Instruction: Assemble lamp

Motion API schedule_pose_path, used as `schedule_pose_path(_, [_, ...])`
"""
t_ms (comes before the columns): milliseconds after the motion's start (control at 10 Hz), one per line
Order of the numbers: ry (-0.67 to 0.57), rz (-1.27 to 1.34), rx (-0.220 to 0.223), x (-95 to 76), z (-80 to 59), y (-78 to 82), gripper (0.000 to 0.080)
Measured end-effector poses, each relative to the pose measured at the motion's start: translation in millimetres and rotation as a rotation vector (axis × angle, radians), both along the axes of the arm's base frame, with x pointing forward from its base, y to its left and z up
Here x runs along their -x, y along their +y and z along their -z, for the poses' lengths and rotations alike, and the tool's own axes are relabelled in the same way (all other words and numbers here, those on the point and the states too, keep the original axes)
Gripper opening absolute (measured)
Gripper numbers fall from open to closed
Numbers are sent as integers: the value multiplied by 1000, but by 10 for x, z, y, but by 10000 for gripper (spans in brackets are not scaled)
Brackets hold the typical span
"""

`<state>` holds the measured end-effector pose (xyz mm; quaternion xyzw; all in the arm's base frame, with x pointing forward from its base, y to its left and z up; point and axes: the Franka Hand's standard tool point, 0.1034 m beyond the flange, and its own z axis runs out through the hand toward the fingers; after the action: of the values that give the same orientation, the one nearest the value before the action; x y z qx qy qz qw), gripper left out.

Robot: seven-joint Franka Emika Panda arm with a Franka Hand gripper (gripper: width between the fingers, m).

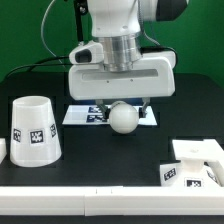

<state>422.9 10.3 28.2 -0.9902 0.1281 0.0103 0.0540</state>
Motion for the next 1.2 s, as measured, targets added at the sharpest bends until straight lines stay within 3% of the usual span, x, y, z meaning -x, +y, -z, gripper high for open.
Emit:
schedule_pose_path(500, [7, 121, -6, 12, 58, 34, 564])
schedule_pose_path(600, [7, 121, -6, 13, 59, 34, 642])
schedule_pose_path(800, [7, 121, -6, 13, 59, 34, 682])
schedule_pose_path(1200, [57, 61, -20, -3, -19, 134, 698])
